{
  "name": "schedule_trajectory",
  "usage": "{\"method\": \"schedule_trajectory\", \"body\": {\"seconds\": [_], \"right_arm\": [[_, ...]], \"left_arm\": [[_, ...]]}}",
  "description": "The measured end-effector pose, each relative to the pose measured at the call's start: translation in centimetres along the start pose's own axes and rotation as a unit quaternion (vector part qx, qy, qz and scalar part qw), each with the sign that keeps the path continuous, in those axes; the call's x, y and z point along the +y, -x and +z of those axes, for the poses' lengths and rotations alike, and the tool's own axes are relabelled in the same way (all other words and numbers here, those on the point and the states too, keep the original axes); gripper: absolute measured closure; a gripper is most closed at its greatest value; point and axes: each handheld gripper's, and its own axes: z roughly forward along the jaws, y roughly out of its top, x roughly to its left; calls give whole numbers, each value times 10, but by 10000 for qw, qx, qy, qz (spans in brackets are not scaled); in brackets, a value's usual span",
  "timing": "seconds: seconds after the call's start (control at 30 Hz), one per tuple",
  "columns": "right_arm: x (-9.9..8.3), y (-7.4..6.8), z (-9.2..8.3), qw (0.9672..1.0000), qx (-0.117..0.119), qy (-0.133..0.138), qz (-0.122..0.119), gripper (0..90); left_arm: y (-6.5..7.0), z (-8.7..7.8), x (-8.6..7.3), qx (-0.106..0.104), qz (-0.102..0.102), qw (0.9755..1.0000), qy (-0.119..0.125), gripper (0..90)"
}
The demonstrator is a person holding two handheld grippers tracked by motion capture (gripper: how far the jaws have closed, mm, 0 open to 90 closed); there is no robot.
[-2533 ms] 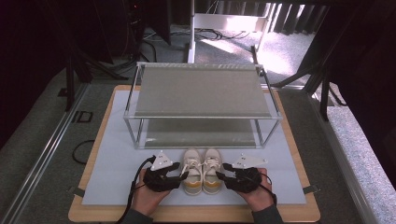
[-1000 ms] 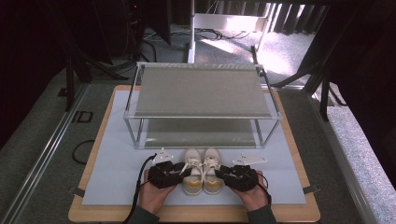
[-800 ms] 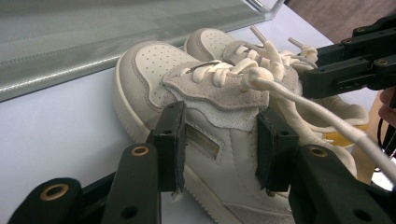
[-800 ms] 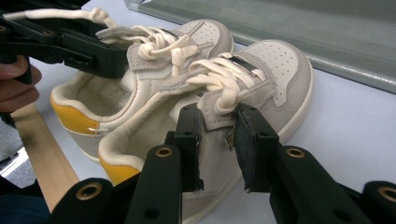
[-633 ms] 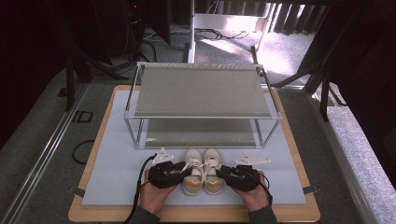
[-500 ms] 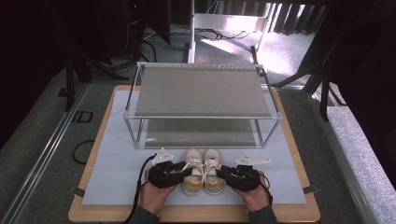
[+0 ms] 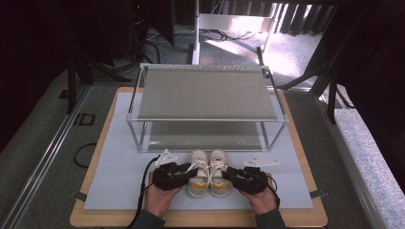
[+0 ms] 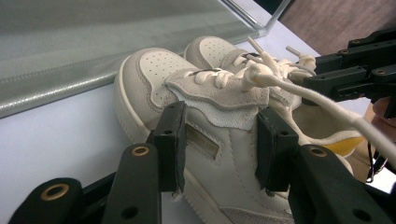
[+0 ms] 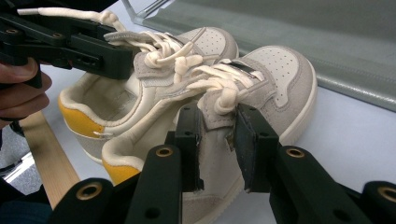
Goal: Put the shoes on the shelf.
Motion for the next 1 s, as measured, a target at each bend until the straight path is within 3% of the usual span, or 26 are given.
{"method": "schedule_trajectory", "body": {"seconds": [1.0], "right_arm": [[27, 17, 3, 9994, -103, 343, 20, 718]], "left_arm": [[-11, 8, 27, 86, -27, 9993, 353, 587]]}}
